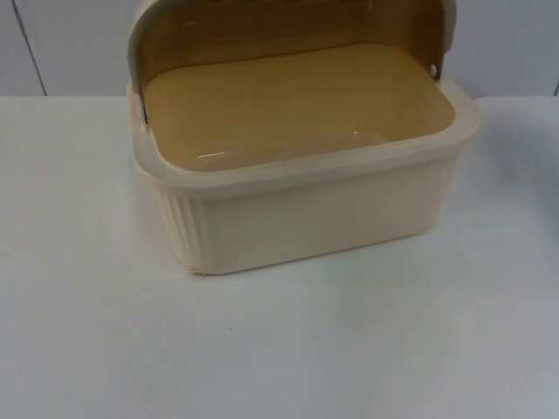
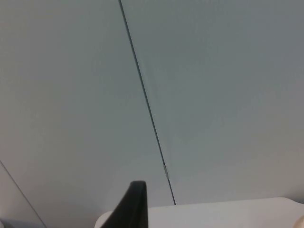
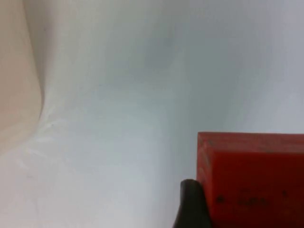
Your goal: Open the box lid with the left hand, place the block into the box with the right hand, then close the box lid with the left hand.
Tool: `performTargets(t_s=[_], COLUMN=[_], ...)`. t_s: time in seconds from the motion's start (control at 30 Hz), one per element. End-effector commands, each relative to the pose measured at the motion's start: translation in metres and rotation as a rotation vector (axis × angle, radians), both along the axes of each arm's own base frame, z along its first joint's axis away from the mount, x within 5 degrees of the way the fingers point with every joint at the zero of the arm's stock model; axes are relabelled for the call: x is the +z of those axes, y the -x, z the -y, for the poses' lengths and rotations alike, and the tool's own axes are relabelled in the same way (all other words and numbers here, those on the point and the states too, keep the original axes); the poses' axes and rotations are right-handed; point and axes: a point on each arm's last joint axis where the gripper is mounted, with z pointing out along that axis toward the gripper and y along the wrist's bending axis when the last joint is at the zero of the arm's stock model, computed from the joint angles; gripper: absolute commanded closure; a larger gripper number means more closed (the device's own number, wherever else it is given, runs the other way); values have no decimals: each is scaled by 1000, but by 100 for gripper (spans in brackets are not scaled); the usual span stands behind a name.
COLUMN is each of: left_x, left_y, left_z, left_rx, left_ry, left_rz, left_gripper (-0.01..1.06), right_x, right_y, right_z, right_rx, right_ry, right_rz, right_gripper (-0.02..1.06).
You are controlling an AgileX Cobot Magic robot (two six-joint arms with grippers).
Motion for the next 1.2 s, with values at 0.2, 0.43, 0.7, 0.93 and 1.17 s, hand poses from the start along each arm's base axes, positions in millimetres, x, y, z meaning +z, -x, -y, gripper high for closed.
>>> performTargets(t_s=[0.2,0.43,0.7,0.93,1.17], left_x=[2,2,2,2,1], left_y=[2,2,2,2,2], left_z=[1,1,1,2,2], left_rx=[-3,-3,-3,-13,-13], left_ry=[-5,-5,-5,-1,1], left_rz=[8,8,8,7,5], left_gripper=[0,0,0,0,0], right_x=[83,121,138,115,77], right_y=[40,100,196,242,229], right_z=[-6,-4,-17,-24,-33], right_rx=[42,18,28,39,35], right_ry=[-66,-107,-63,-129,-175], right_rz=[198,369,679,731,637], right_gripper=[104,104,104,104,105])
